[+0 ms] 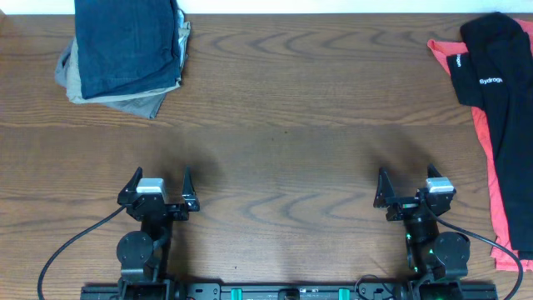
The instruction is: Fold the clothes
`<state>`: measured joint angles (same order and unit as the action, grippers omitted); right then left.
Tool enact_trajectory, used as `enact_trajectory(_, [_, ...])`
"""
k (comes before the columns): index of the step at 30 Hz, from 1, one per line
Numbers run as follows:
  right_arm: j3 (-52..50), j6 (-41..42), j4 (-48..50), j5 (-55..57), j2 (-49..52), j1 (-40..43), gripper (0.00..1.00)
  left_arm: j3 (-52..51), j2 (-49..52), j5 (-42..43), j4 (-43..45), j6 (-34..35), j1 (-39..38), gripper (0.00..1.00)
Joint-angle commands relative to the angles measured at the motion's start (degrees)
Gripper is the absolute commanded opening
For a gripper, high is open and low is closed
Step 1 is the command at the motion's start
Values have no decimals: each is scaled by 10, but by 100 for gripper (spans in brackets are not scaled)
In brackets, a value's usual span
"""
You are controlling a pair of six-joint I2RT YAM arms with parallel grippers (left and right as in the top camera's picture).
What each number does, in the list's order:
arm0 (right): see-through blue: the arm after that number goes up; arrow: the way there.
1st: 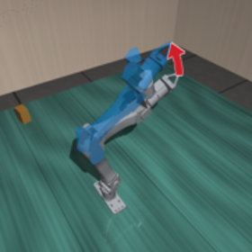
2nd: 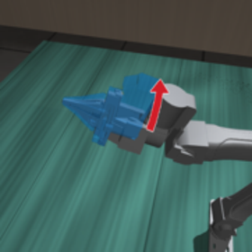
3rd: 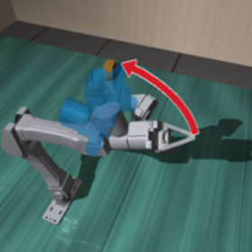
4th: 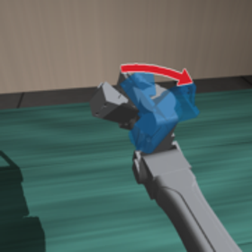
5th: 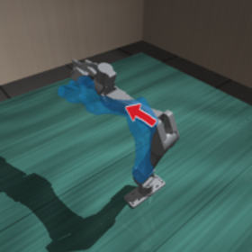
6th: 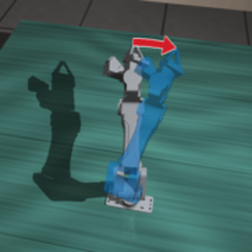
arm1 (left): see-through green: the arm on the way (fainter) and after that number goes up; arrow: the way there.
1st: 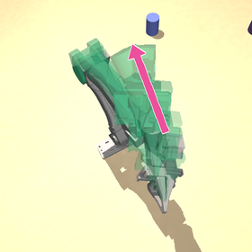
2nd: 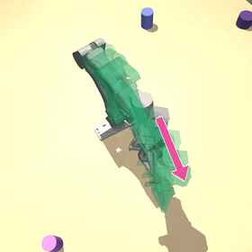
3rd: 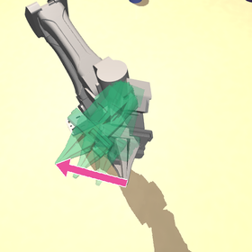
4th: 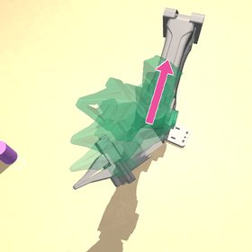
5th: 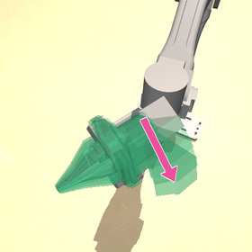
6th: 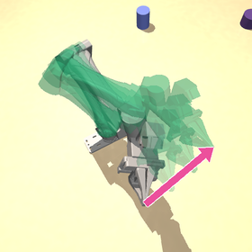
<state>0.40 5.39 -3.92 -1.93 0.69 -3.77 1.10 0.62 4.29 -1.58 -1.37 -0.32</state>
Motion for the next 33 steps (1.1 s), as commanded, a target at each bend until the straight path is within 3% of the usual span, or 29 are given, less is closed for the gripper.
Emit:
enact_trajectory(1, [-1, -8, -2, 0, -3, 4, 99, -9, -4, 6, -20, -3, 3, 98])
enact_trajectory(16, [-1, -4, 0, -3, -3, 4, 99, -9, -4, 6, -20, -3, 3, 98])
enact_trajectory(23, [-1, 241, 13, -193, -3, 4, 99, -9, -4, 6, -20, -3, 3, 98])
enact_trajectory(33, [-1, 390, 18, -208, -3, 4, 99, -9, -4, 6, -20, -3, 3, 98])
